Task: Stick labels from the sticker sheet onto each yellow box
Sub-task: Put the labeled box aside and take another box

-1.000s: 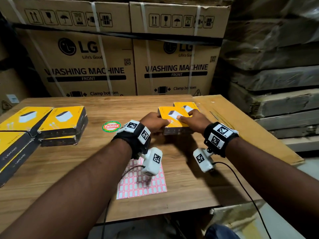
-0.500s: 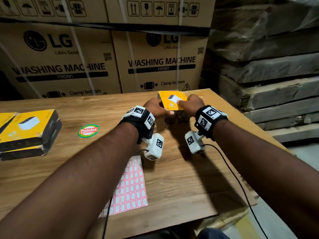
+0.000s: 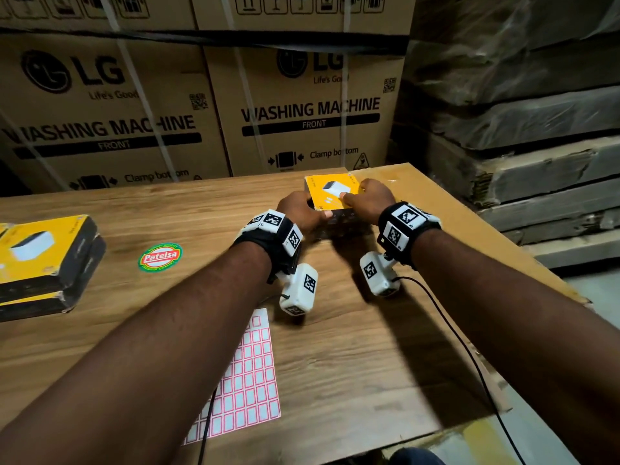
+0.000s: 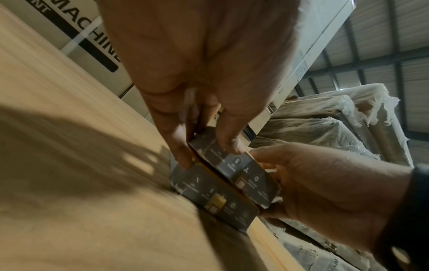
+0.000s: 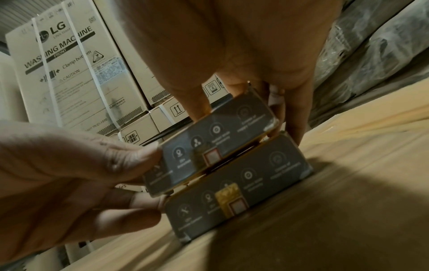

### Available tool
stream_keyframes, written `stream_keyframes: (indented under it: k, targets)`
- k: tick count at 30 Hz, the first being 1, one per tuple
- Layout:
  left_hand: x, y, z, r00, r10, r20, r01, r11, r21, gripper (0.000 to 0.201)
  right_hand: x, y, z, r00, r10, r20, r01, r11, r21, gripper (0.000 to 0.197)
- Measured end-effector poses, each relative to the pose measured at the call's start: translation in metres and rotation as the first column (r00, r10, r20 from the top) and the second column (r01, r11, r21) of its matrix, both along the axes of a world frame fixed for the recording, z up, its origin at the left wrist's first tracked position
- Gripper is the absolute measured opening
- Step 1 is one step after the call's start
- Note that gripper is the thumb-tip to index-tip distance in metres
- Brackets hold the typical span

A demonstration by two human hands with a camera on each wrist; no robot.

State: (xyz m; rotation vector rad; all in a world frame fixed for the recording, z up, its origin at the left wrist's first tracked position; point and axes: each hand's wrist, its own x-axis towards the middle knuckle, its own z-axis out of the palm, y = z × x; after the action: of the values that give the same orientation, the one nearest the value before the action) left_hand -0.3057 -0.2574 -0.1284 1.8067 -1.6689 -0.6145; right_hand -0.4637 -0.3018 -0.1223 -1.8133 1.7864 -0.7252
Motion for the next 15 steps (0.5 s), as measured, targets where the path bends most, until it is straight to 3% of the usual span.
stream_keyframes:
  k: [15]
  targets:
    - [-0.0065,0.0093,-0.0032,0.994,0.011,0.111,-0.008,0.999,-0.032,0.038,-0.0007,-0.0012,-0.0069,0.996,0.010,-0.087,-0.015,0.999,-0.051,0.058]
